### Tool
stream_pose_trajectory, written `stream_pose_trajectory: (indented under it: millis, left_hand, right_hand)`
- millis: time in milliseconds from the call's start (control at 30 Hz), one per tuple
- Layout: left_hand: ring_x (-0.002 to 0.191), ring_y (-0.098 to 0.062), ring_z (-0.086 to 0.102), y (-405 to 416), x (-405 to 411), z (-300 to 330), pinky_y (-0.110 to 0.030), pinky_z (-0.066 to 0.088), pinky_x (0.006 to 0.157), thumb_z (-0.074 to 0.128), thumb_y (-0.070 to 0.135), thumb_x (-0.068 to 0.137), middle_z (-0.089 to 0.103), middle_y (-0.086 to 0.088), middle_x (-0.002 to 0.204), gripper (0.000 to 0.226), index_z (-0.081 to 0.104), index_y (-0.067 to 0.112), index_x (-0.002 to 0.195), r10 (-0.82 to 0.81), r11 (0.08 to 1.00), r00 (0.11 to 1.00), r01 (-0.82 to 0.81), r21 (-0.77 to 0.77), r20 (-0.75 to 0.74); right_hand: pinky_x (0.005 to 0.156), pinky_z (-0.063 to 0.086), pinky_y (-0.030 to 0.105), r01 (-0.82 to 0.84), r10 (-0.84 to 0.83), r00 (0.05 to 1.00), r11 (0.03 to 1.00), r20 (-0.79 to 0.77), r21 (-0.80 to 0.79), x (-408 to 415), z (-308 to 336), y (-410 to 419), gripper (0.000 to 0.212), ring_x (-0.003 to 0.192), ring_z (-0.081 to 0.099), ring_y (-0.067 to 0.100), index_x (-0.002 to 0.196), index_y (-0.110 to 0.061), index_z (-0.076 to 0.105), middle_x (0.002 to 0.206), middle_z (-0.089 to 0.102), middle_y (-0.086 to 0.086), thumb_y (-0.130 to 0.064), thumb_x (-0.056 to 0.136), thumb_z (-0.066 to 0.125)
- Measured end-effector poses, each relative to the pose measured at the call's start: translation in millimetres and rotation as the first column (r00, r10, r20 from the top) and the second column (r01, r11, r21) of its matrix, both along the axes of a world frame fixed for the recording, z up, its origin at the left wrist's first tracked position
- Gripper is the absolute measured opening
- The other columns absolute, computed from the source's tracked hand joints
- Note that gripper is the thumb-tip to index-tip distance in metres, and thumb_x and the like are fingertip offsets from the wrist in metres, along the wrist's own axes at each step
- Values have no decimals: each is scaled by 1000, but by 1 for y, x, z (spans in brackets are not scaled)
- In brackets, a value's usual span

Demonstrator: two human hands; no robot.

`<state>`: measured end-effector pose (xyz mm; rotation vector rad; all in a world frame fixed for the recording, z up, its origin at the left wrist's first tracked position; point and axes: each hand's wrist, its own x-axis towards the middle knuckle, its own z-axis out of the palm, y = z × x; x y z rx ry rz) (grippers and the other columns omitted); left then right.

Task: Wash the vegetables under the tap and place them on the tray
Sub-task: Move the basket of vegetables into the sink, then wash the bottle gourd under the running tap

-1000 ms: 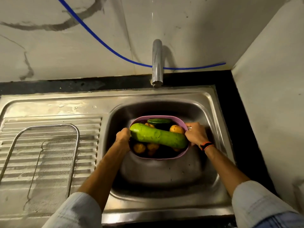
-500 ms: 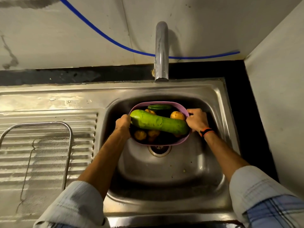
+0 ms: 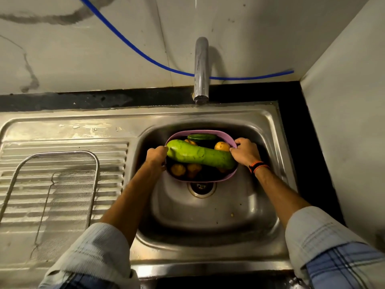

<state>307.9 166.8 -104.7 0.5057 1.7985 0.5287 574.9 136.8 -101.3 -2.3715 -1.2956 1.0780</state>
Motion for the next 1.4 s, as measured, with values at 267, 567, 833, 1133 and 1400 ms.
stream_pose_trajectory:
  millis: [267,567,833,1133,1400]
  left_hand:
    - [113,-31,62,-19,17,48,-36,49,95,68,27,87,68,-14,116,38,66,8,119,-347,884,857,434,171,-379]
    - [117,-29,59,-23,33,45,-41,51,97,73,40,67,64,0,126,53,69,31,119,-615,573,497,815,86,-612]
    - [135,-29,40,-13,51,34,-40,25,116,80,49,69,49,-5,145,84,48,22,142,-691,229,71,965,-125,-719]
    - [133,-34,43,0,63,14,-54,28,114,74,52,72,50,-10,143,82,43,21,142,-652,22,-209,956,-293,-729]
    - [122,-34,52,5,65,15,-52,39,103,74,51,69,58,-10,132,78,47,19,135,-618,-13,-286,935,-354,-732]
  right_hand:
    - [97,52,39,-26,43,997,971,-69,239,-31,44,21,45,109,66,24,123,-17,61,119,68,8,-26,81,72]
    - [83,59,44,-124,161,986,858,-33,498,-84,84,71,68,106,65,29,142,-16,39,124,62,16,-37,86,72]
    - [82,58,48,-90,99,995,867,9,490,-98,78,80,48,103,63,36,140,-7,42,122,54,23,-18,97,59]
    - [85,56,49,-344,237,932,819,276,460,-93,75,88,50,96,64,39,140,-1,41,125,53,25,-17,96,60]
    - [71,35,32,-646,397,625,746,672,160,-83,76,96,46,87,56,23,146,-12,36,122,51,16,-33,105,38]
